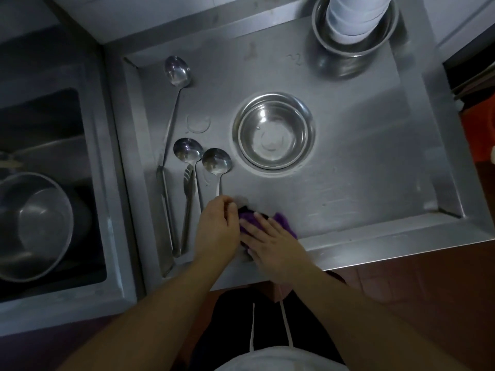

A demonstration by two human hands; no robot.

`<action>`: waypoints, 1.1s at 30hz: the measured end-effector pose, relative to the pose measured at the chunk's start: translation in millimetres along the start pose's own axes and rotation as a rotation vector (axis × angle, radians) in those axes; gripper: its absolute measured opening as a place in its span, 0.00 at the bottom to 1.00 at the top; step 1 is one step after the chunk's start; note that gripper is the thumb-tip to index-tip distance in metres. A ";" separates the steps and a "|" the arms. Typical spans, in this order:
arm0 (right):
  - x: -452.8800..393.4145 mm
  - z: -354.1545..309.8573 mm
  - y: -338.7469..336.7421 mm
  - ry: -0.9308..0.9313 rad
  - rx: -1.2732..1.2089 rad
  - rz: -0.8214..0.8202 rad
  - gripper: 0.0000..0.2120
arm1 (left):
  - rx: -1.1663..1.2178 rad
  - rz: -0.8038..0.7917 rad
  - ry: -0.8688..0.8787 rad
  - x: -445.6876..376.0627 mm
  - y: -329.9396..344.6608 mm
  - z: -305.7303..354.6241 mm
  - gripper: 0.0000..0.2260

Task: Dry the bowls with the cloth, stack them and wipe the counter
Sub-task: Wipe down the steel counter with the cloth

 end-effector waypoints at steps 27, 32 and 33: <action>28.8 90.0 -40.7 -0.093 0.031 -0.054 0.25 | -0.465 -0.101 0.155 -19.8 35.1 52.2 0.26; 101.0 185.9 -93.6 0.151 0.070 0.006 0.26 | -0.437 -0.149 0.165 -12.4 52.0 73.3 0.26; 114.1 207.3 -106.4 0.202 0.101 0.019 0.25 | -0.429 -0.158 0.164 -9.3 57.1 78.3 0.26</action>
Point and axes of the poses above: each hand's wrist, its own x-axis away from the middle knuckle, its own y-axis out of the palm, z = x × y, the point moved 3 cm from there along -x, towards the middle knuckle, and after that the axes turned 6 degrees about z, right-handed, at the moved point
